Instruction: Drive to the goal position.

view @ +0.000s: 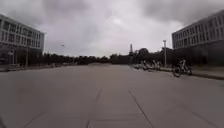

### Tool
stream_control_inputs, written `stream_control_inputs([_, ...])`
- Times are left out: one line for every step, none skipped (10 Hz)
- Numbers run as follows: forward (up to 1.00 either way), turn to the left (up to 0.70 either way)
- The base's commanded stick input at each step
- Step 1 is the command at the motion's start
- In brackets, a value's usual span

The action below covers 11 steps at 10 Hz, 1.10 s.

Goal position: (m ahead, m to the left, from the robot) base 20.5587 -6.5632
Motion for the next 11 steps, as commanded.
stream_control_inputs([0.85,-0.03])
stream_control_inputs([0.85,-0.03])
stream_control_inputs([0.85,-0.03])
stream_control_inputs([0.85,-0.03])
stream_control_inputs([0.85,-0.03])
stream_control_inputs([0.85,-0.03])
stream_control_inputs([0.85,-0.03])
stream_control_inputs([0.85,-0.03])
stream_control_inputs([0.85,-0.03])
stream_control_inputs([0.85,-0.03])
stream_control_inputs([0.85,-0.03])
